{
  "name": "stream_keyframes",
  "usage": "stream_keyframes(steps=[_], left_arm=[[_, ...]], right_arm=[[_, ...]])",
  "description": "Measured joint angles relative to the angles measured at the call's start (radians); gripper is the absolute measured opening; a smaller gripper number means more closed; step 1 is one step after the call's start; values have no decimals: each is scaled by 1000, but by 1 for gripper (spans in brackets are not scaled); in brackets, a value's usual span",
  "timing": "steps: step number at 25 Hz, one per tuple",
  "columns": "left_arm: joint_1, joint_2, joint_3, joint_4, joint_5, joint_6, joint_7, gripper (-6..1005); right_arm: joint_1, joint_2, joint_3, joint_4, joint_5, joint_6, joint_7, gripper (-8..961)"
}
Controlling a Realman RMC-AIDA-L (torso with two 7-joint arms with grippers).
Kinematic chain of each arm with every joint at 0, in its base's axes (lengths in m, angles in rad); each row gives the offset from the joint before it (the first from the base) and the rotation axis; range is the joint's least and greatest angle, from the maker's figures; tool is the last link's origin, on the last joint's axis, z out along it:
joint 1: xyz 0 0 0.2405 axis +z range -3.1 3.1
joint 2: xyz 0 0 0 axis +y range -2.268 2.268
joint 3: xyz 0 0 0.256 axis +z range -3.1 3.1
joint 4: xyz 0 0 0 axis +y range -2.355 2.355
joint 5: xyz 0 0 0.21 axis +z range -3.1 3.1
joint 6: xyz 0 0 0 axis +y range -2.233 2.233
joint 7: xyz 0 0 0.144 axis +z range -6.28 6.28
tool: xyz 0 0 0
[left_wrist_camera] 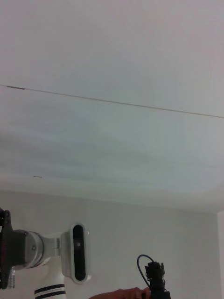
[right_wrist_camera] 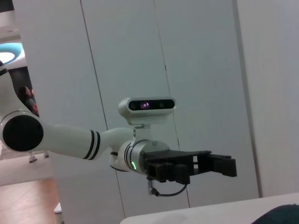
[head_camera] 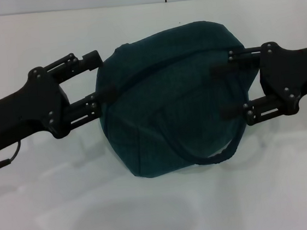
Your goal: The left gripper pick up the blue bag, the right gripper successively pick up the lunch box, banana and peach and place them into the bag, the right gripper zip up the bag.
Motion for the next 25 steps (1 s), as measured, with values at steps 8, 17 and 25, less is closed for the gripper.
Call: stream_keyframes(steps=[8, 17, 25], left_arm=[[-13, 1, 2, -3, 0, 0, -4, 685], [-16, 0, 2, -4, 0, 0, -7, 685], [-18, -2, 2, -4, 19, 1, -8, 684]], right_arm=[[0, 0, 0, 0, 2, -2, 0, 807], [-7, 0, 24, 0, 3, -23, 0, 806], [-10, 4, 25, 0, 3, -36, -1, 807]])
